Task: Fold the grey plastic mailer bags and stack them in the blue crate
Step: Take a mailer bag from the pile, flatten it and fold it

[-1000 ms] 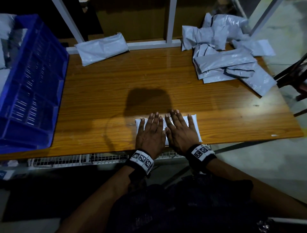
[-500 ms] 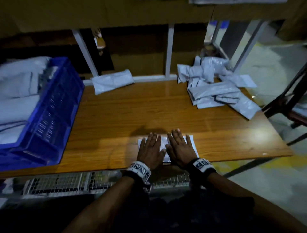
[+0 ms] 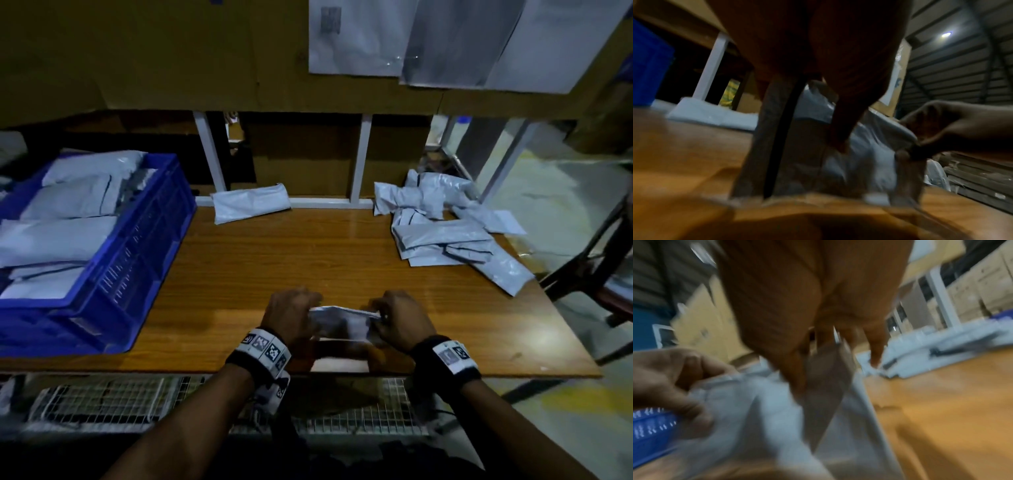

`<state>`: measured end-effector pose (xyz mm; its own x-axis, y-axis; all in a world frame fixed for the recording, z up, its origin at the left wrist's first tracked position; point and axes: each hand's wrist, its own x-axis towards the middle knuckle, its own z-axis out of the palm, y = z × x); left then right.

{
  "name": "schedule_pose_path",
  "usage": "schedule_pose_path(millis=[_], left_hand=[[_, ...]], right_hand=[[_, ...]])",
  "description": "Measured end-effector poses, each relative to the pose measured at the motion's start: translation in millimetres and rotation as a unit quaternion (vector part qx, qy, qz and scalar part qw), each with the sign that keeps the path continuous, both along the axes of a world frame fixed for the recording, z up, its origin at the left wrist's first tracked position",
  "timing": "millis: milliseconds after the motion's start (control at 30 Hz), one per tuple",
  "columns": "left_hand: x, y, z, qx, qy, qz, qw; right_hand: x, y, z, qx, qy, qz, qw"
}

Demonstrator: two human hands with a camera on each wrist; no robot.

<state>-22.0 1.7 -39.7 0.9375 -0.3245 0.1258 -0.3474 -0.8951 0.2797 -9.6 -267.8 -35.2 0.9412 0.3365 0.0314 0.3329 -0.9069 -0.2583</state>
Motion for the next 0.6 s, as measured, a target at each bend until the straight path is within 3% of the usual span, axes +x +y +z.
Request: schedule_pose_path(millis=[67, 133, 200, 333, 400, 500, 600], left_hand=[[-5, 3, 6, -0.031, -0.149, -0.014, 0.988], [-14, 3, 3, -0.042, -0.21, -0.016, 0.977], [-26, 7, -17, -0.037, -0.199, -0.038, 0.979], [-58, 17, -65, -0.027, -0.083, -0.074, 0.993], [-68, 17, -72, -0.029, -0.056, -0.061, 0.996], [-59, 8, -70, -0.024, -0.09, -0.054, 0.994], [-35, -14, -58, 0.008, -0.066, -0.04, 0.997]], right_hand=[[-6, -5, 5, 0.036, -0.129, 0.004, 0.991], [-16, -6, 0, 0.052, -0.188, 0.003, 0.981], [-29, -6, -18, 0.038, -0.153, 0.009, 0.987], [-62, -15, -60, -0.002, -0.034, 0.04, 0.999], [-72, -20, -62, 0.018, -0.035, 0.045, 0.998], [-61, -14, -54, 0.045, -0.07, 0.042, 0.996], [-36, 10, -53, 0.014, -0.056, 0.025, 0.998]])
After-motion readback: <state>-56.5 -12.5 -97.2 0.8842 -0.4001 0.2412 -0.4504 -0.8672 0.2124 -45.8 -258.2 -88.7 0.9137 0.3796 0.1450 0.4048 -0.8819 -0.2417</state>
